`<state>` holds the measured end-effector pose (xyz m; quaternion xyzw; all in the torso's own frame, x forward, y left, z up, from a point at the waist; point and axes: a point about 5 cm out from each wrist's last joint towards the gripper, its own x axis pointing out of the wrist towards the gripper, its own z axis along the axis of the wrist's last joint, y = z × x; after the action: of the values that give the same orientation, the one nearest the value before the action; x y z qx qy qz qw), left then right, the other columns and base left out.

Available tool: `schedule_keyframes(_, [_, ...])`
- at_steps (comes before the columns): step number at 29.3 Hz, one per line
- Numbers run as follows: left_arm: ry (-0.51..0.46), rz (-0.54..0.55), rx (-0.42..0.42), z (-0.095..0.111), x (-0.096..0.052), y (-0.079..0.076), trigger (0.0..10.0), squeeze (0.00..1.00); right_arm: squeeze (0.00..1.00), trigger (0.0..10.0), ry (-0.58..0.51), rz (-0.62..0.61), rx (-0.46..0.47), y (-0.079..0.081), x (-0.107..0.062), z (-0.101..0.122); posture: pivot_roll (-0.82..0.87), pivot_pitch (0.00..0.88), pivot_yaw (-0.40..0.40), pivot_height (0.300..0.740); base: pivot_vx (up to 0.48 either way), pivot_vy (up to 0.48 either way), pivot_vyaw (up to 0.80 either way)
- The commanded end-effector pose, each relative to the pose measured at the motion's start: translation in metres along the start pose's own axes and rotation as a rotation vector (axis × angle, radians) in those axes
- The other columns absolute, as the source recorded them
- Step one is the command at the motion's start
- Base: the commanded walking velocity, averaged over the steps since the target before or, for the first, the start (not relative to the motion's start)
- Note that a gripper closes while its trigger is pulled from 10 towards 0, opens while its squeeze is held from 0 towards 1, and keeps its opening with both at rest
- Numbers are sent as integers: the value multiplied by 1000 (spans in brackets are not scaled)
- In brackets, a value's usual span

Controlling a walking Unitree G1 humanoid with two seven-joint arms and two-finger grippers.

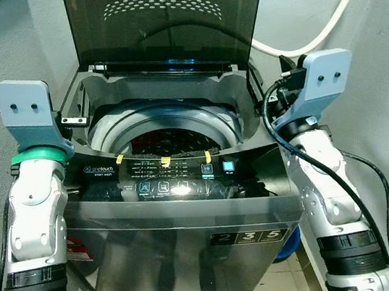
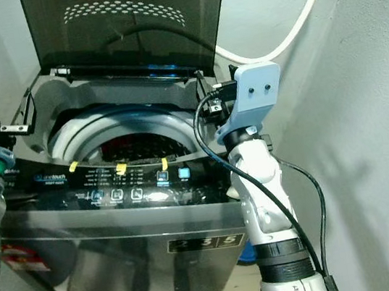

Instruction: Clothes washing

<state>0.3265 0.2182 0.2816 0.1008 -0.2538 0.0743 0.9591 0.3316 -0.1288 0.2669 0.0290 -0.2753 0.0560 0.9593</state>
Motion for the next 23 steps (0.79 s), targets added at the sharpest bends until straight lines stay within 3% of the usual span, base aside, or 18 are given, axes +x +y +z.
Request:
schedule_keyframes(1, [-4, 1, -3, 0, 1, -2, 10000, 0, 0, 10000, 9, -4, 1, -2, 0, -3, 72, 11, -59, 740, -315, 0, 0])
schedule_keyframes(23, [-9, 1, -2, 0, 3, -4, 10000, 0, 0, 10000, 8, -3, -7, -3, -1, -3, 66, 12, -58, 740, -267, 0, 0])
